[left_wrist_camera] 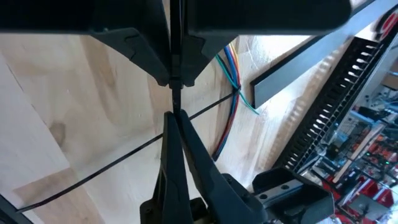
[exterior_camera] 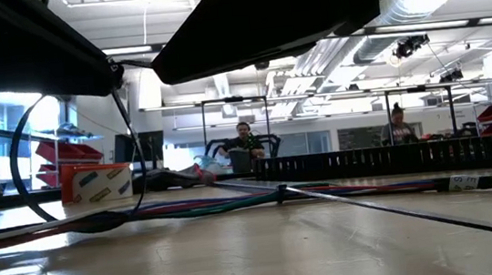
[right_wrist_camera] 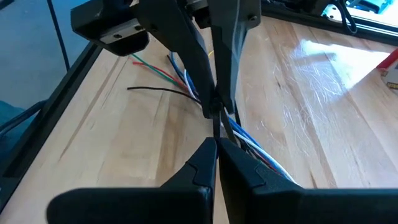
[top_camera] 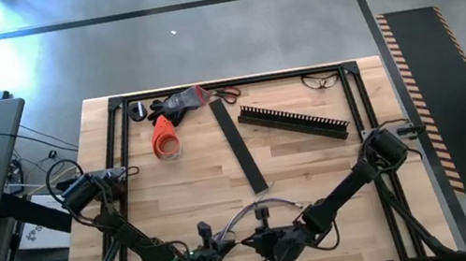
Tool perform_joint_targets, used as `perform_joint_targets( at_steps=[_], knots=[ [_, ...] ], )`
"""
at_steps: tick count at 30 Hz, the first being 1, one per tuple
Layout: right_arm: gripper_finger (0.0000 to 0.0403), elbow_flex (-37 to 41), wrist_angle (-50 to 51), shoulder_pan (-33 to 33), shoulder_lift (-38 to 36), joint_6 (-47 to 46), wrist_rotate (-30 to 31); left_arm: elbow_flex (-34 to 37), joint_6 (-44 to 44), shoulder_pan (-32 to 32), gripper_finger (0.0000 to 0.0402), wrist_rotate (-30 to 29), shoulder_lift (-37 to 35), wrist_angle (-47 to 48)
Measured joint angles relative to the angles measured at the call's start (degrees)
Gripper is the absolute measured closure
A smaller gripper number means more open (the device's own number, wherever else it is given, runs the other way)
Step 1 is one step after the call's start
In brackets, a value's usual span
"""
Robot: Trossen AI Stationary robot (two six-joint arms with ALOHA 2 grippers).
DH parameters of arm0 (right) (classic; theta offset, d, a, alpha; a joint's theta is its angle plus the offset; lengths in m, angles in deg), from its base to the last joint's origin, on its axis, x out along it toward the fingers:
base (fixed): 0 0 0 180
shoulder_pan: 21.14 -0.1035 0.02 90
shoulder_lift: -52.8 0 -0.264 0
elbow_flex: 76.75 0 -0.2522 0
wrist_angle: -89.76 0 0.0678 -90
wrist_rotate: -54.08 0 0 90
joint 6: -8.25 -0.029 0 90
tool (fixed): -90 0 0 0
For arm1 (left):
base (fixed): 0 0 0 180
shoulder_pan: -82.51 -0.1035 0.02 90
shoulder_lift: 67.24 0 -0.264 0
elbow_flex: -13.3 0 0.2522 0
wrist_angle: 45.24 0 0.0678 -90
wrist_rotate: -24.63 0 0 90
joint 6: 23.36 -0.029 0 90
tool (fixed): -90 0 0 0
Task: Ziptie cables
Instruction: Wrap the black zip tie on the cable
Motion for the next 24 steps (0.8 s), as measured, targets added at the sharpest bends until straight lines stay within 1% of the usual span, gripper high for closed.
perform_joint_targets(
  at_steps=[3, 5, 7, 11, 14, 16, 20, 24],
  knots=[
    [0.0396, 0.00, 0.19, 0.00, 0.00, 0.97, 0.34, 0.00, 0.01, 0.09, 0.0398, -0.16, 0.00, 0.03],
    [0.0379, 0.00, 0.53, -0.20, 0.00, 2.94, 0.47, 0.00, 0.02, 0.09, 0.0399, 0.07, 0.00, 0.04],
    [0.0350, 0.00, 1.10, -0.46, -0.39, 4.55, 1.18, 0.00, 0.00, 0.06, 0.0400, 0.20, 0.00, 0.22],
    [0.0276, -1.34, 4.75, -0.98, -2.03, 4.77, 4.78, 0.02, 0.02, -0.11, 0.0400, 2.19, 0.00, 1.60],
    [0.0227, -3.25, 6.34, -0.85, -1.79, 3.66, 4.12, 0.02, -0.64, -0.76, 0.0401, 4.11, 0.02, 1.75],
    [0.0206, -4.60, 5.96, -0.57, -0.74, 2.92, 3.38, 0.02, -1.04, -0.93, 0.0401, 4.96, 0.02, 1.99],
    [0.0193, -6.79, 7.67, -0.64, 2.22, 4.64, 5.59, 0.02, -1.99, -0.94, 0.0401, 4.97, 0.04, 2.29],
    [0.0200, -9.97, 7.66, -1.36, 5.58, 6.67, 9.92, 0.02, -1.64, -0.90, 0.0401, 5.57, 0.04, 2.30]
  ],
)
